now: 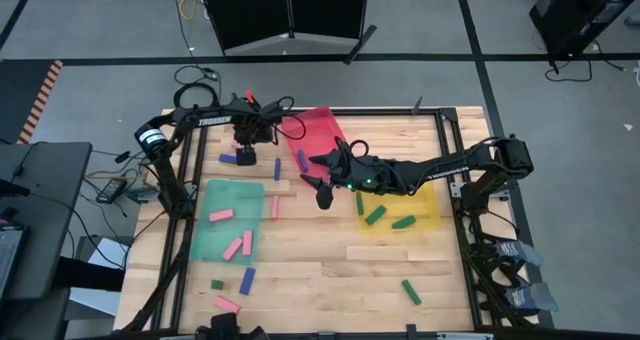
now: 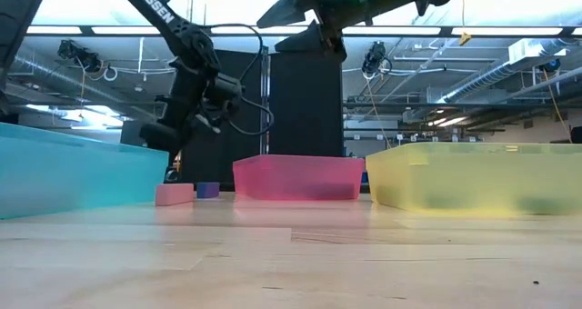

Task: Sort blocks
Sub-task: Put the pink block into the green bin

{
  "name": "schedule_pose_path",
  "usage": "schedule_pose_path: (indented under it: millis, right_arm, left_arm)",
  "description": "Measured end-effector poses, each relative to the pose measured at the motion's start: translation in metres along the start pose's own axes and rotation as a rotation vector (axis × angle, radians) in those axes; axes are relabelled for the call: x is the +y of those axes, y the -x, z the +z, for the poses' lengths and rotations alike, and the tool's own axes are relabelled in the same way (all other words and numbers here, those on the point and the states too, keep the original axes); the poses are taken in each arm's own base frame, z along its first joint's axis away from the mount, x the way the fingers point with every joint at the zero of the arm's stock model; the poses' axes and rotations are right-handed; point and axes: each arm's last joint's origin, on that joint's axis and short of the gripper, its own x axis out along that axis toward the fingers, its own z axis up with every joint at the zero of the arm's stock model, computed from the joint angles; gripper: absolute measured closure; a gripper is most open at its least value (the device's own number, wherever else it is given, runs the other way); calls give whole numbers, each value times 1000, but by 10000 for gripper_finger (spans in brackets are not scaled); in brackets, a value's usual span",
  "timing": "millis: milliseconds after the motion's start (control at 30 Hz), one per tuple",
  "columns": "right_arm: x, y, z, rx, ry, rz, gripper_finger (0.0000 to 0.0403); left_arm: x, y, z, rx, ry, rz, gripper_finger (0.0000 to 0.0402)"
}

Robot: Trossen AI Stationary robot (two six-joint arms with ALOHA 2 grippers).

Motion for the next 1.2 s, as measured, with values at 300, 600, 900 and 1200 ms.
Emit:
schedule_pose_path:
  millis: [300, 600, 900, 1200]
  right_arm:
    - [0, 0, 0, 1, 2, 0, 121]
    - [0, 0, 0, 1, -4, 0, 122]
    - [0, 0, 0, 1, -13, 0, 122]
    - [3, 1, -1, 1, -14, 10, 129]
  left_arm:
    - [8, -16, 1, 36, -39, -23, 131]
    - [11, -27, 6, 22, -58, -42, 133]
    - [7, -44, 14, 62, -96, -91, 134]
    - [9, -50, 12, 71, -87, -130, 244]
